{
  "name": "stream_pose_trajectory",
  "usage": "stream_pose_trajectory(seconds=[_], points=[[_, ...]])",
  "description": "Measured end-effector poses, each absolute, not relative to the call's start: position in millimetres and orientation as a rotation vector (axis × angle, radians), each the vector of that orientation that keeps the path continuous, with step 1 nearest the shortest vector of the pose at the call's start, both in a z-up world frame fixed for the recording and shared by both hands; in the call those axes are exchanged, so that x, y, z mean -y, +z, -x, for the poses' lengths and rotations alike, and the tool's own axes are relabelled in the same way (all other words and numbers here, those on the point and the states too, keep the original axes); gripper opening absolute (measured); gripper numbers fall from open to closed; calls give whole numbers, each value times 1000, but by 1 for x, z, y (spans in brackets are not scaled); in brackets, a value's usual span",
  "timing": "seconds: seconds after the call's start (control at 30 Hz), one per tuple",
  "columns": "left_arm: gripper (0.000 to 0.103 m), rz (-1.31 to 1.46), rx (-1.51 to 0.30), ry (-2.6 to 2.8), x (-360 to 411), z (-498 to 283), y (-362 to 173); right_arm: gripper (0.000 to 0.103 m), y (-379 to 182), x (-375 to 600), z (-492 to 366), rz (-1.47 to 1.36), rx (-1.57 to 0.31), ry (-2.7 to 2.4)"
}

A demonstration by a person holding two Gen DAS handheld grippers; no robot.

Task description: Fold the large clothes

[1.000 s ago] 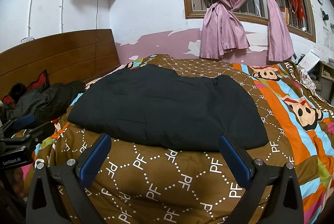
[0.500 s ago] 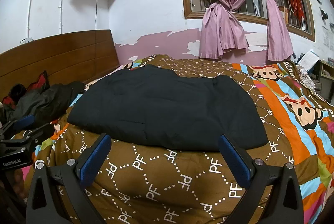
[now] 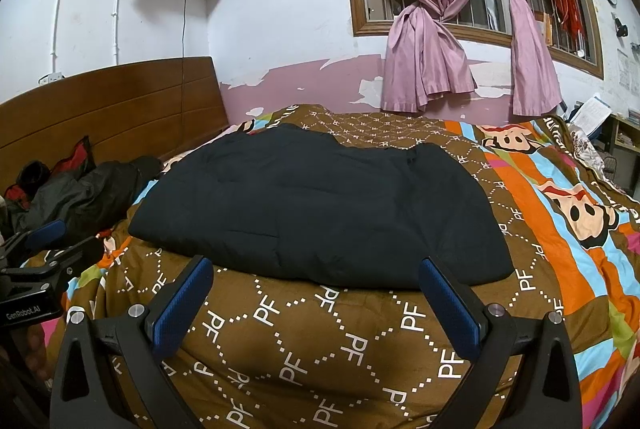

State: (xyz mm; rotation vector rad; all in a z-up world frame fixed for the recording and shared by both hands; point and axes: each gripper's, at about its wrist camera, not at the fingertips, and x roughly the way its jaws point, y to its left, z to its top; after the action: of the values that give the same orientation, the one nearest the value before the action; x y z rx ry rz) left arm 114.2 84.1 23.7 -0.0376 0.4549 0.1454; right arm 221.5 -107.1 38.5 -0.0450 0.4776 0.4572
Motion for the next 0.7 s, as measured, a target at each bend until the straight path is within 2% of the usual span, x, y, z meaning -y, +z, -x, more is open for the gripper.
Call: stream_pose_trajectory(seconds=[0.7], points=[[101, 42, -452, 140, -85, -114, 26, 103, 37, 110, -222, 41, -477, 450]])
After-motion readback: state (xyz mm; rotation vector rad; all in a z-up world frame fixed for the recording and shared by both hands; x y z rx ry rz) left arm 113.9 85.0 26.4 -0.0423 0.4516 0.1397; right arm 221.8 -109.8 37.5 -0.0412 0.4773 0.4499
